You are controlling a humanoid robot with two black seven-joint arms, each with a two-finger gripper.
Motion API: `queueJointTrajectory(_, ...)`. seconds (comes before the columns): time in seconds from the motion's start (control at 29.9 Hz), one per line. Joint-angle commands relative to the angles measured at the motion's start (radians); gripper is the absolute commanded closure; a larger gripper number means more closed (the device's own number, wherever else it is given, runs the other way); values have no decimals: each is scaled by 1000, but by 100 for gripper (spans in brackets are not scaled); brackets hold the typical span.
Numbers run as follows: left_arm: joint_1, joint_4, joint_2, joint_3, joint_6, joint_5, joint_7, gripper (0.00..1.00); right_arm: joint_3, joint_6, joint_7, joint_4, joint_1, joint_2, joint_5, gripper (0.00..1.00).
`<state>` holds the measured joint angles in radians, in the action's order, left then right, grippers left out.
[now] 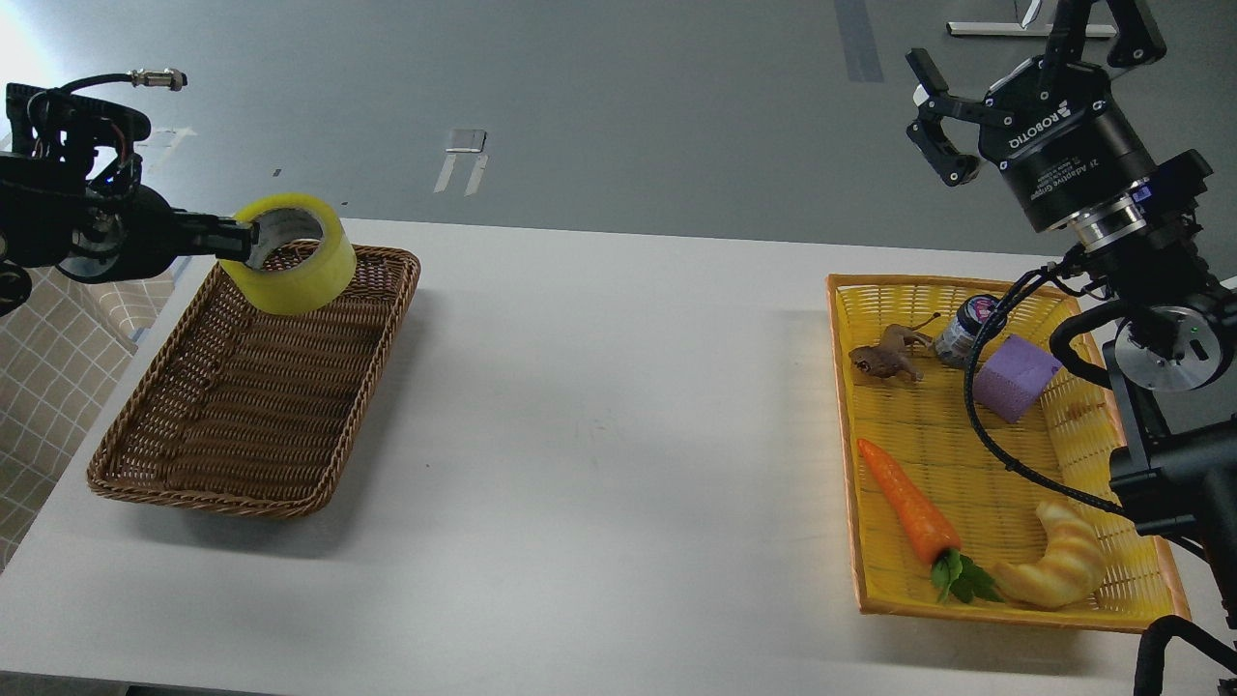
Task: Place and transfer tape with both arms
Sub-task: 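Carry the tape roll over the wicker basket with the left gripper, then lower the tape roll into the wicker basket and release it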
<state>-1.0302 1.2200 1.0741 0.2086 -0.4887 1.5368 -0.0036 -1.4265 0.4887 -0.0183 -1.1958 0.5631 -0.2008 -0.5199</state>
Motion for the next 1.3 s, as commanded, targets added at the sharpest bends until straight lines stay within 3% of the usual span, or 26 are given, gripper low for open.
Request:
queueJointTrajectory(0.0, 54, 4, 33, 0, 4, 0, -3, 100, 0, 0, 0, 2, 0, 6, 0, 0)
queueJointTrajectory(0.13, 131, 4, 40, 0, 73, 3, -4, 100, 0, 0, 0, 2, 0, 8, 0, 0)
queueJointTrajectory(0.87, 291, -36, -9, -8, 255, -9, -10, 100, 8, 0, 0, 2, -5, 17, 0, 0)
queueJointTrajectory(1.27, 312, -112, -52, -9, 262, -1, -10, 100, 6, 0, 0, 1, -12, 18, 0, 0)
